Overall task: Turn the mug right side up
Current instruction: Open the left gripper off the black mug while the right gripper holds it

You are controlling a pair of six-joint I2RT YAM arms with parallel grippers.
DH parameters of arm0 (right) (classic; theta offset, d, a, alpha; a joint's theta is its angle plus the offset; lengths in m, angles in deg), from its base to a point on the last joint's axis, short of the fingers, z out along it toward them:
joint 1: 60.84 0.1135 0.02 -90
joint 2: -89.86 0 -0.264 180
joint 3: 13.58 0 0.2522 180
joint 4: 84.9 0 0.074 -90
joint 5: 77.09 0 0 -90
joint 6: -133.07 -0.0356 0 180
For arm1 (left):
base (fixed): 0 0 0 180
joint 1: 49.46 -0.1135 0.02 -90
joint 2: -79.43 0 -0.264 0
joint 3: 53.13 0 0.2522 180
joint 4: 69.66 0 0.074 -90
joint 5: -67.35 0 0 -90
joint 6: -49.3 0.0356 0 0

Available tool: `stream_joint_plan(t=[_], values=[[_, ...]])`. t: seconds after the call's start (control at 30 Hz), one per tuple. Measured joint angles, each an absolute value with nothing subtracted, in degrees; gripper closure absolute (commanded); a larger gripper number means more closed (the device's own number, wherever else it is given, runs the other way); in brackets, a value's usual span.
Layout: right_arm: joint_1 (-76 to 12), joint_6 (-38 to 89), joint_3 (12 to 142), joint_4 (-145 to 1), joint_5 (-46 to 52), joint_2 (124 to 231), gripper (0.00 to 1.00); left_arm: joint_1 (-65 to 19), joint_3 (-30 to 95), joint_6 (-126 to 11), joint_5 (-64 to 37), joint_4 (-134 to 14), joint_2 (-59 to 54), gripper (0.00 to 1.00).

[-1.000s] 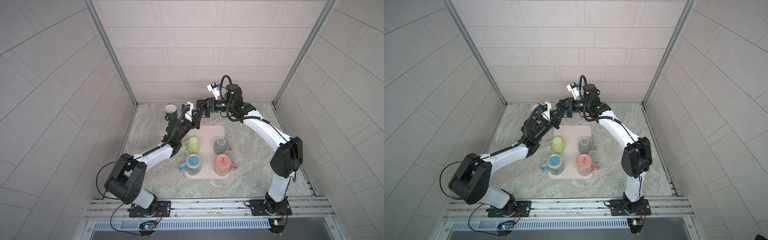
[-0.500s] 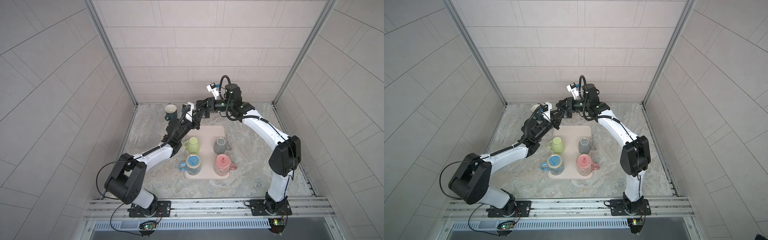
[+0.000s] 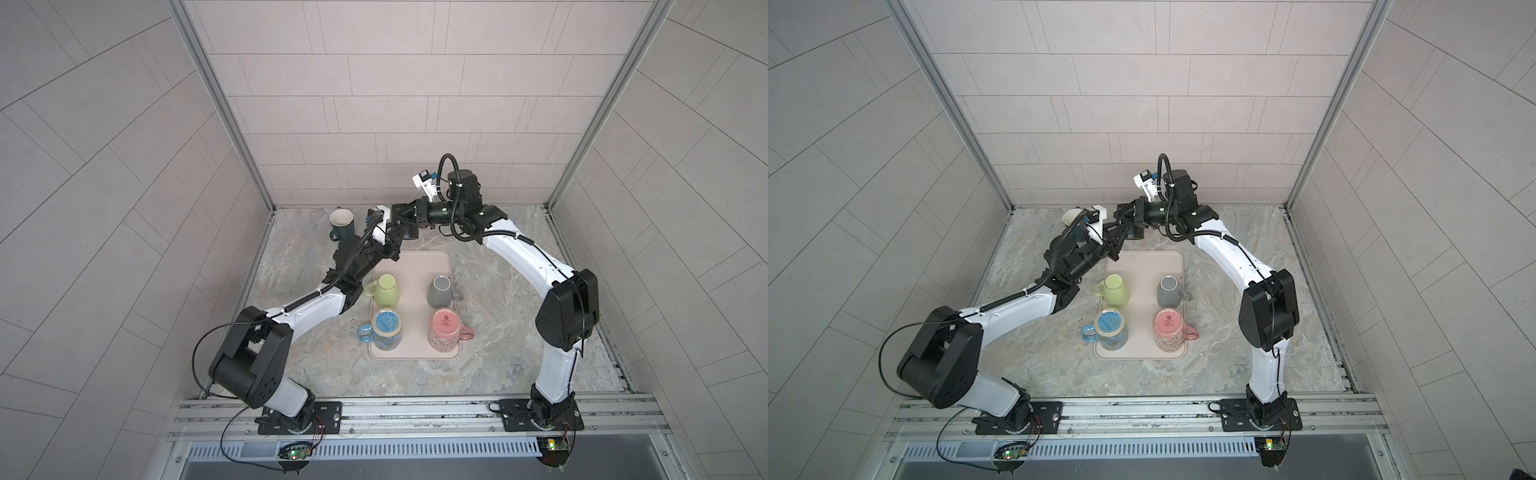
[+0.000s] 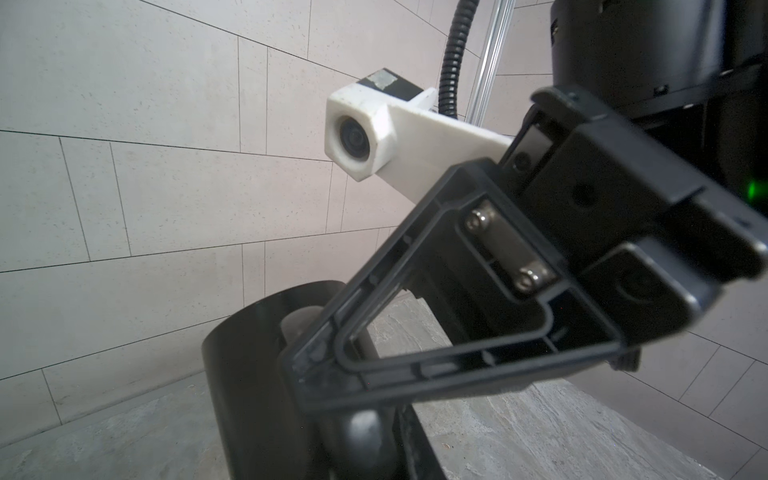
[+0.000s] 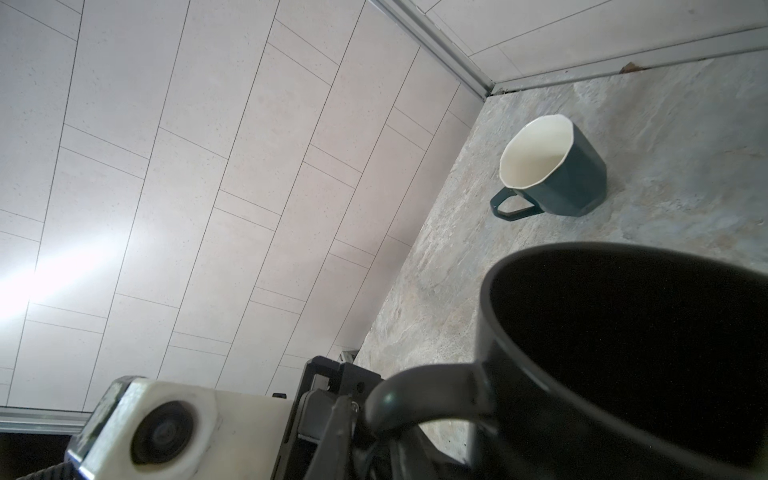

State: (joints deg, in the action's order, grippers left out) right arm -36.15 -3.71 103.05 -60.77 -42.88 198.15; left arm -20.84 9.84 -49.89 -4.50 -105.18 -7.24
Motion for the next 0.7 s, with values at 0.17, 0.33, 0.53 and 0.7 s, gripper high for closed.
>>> stream_joint_plan(t=[0.17, 0.33, 0.53, 0.7], values=[[-36.06, -4.17, 103.05, -60.27, -43.76, 198.15, 1.0, -20.84, 9.88, -49.62, -4.1, -105.09, -7.37, 1.0], [-36.06, -4.08, 103.05, -60.03, -43.89, 198.17, 1.0, -20.84, 9.9, -49.21, -4.08, -104.87, -7.37, 1.0], [-36.02, -2.68, 103.05, -58.78, -43.32, 198.15, 1.0, -20.81, 9.9, -48.53, -4.41, -103.86, -7.37, 1.0], [-35.89, -1.37, 103.05, -57.58, -42.4, 198.15, 1.0, -20.68, 9.9, -48.27, -4.8, -102.68, -7.37, 0.84]])
